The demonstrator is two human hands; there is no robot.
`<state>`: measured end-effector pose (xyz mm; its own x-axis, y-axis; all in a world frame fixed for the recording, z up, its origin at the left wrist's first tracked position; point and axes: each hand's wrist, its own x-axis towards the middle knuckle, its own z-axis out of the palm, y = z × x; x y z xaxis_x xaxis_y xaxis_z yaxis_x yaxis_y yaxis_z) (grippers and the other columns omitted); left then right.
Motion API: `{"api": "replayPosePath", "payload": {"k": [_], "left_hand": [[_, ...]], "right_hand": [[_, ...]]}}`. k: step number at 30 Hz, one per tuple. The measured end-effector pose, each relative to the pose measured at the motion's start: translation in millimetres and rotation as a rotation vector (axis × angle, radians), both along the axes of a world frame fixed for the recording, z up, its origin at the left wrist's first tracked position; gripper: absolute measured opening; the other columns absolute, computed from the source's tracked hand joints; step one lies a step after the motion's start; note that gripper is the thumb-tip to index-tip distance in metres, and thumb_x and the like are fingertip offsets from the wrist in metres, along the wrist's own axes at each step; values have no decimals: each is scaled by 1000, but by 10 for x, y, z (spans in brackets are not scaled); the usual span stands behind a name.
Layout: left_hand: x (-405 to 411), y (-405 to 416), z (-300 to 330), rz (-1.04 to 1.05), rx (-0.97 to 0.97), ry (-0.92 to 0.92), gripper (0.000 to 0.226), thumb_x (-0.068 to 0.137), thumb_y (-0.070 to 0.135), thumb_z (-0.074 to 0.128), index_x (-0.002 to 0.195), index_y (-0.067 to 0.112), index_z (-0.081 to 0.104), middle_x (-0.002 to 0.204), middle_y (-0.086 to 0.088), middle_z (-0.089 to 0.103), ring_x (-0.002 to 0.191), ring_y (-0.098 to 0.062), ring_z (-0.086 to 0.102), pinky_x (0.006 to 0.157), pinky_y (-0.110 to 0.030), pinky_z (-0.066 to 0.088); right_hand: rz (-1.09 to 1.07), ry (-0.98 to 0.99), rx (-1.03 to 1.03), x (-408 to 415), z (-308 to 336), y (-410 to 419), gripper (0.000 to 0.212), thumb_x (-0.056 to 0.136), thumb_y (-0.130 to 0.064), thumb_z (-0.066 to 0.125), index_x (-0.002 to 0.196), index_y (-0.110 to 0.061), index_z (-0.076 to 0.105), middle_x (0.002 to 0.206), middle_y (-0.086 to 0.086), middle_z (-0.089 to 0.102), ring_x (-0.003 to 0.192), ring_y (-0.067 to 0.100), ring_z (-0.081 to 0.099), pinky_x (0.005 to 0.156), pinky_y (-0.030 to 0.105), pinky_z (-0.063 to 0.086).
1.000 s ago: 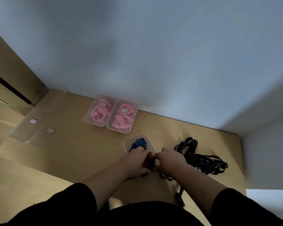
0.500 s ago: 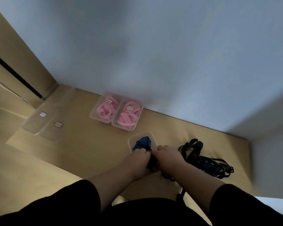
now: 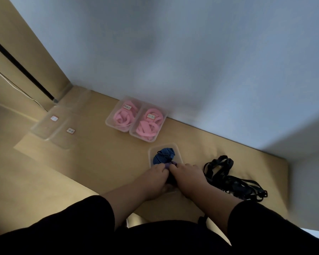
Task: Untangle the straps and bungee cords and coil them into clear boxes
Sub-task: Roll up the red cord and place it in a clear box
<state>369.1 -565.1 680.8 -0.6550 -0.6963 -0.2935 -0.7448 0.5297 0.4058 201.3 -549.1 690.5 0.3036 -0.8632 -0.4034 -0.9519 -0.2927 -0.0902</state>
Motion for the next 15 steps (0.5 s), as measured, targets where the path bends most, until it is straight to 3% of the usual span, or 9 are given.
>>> {"api": "replayPosePath", "payload": {"k": [6,9,12,15], "left_hand": [[124,54,-20,-24,-164,67,49,88,41,64,128,11,64,125,-9,58,113,-28,52,102,-35,38],[156,51,-34,22,-177,74,63,83,44,70,133,8,57,125,-11,57,114,-29,54,103,-36,41],[165,20,-23,59,-142,34,80,86,52,66,148,9,40,148,-8,42,134,-24,41,114,-29,27],[116,-3,-37,39,-175,-162,90,93,65,47,158,10,19,166,-8,17,152,-24,15,124,-35,5]], "right_hand": [[25,0,43,-27,43,-26,44,92,-26,64,131,-22,44,127,8,59,108,31,58,85,44,48],[29,-17,111,-87,72,-103,46,94,-50,58,128,-20,54,123,5,59,110,26,56,87,42,48],[51,-43,0,-174,80,-91,53,97,-61,44,132,-23,57,123,4,55,114,25,52,90,41,44],[58,-110,-123,-206,48,-91,67,100,-52,47,157,-21,29,159,3,33,145,26,31,116,43,28]]}}
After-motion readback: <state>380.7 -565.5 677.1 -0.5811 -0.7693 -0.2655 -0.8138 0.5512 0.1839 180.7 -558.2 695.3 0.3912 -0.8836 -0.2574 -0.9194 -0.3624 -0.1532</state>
